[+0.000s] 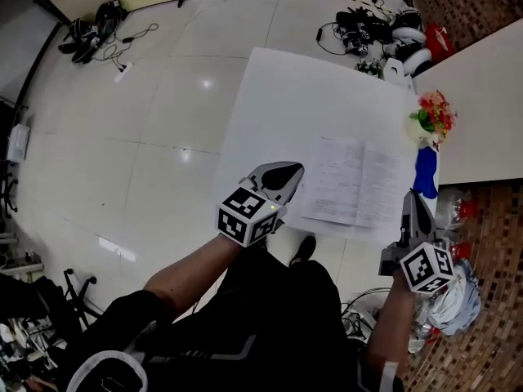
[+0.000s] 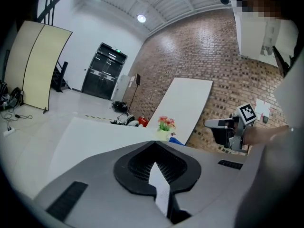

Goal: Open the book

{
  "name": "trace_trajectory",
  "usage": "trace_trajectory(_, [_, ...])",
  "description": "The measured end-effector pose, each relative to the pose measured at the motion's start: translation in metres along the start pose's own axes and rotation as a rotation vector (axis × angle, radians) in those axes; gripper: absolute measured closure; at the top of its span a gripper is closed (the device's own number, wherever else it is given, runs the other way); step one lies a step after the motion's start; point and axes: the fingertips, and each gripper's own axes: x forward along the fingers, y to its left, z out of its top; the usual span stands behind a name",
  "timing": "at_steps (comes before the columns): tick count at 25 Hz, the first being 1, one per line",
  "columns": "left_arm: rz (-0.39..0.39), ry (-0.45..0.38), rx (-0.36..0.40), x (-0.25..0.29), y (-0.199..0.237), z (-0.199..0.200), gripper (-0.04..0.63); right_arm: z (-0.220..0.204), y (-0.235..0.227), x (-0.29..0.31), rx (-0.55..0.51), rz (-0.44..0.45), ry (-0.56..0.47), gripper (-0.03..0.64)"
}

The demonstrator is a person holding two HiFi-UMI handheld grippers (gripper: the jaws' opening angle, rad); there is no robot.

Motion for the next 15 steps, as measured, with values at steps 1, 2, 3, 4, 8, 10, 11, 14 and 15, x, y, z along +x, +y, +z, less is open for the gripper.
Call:
trace_trajectory(1, [0.002,-0.01,-0.003,-0.005,-0.006,0.001,0.6,0.006,0.003,-0.008,0.013,0.008,-0.01,0.615])
trace_trajectory(2, [0.004,-0.023,-0.003,-0.009,-0.014,0.003,0.6,0.012,0.006,-0.017,-0.001,0.019,-0.022,0.615])
trace_trajectory(3, [0.004,-0.035,0.0,-0.012,-0.025,0.004,0.6,0.019,0.008,-0.026,-0.032,0.032,-0.036,0.615])
trace_trajectory(4, [0.002,-0.047,0.006,-0.015,-0.038,0.005,0.6,0.026,0.011,-0.035,-0.062,0.05,-0.051,0.615])
trace_trajectory(8, [0.01,-0.109,0.08,-0.031,-0.099,0.008,0.6,0.046,0.018,-0.077,-0.096,0.172,-0.099,0.615])
trace_trajectory(10, [0.046,-0.151,0.114,-0.042,-0.129,0.006,0.6,0.049,0.015,-0.103,-0.104,0.224,-0.119,0.615])
trace_trajectory(11, [0.075,-0.173,0.113,-0.048,-0.143,0.005,0.6,0.05,0.011,-0.118,-0.113,0.245,-0.123,0.615])
trace_trajectory(14, [0.164,-0.224,0.093,-0.07,-0.182,0.0,0.6,0.046,0.007,-0.16,-0.155,0.328,-0.119,0.615])
trace_trajectory(15, [0.189,-0.229,0.094,-0.078,-0.194,-0.001,0.6,0.045,0.007,-0.174,-0.151,0.359,-0.122,0.615])
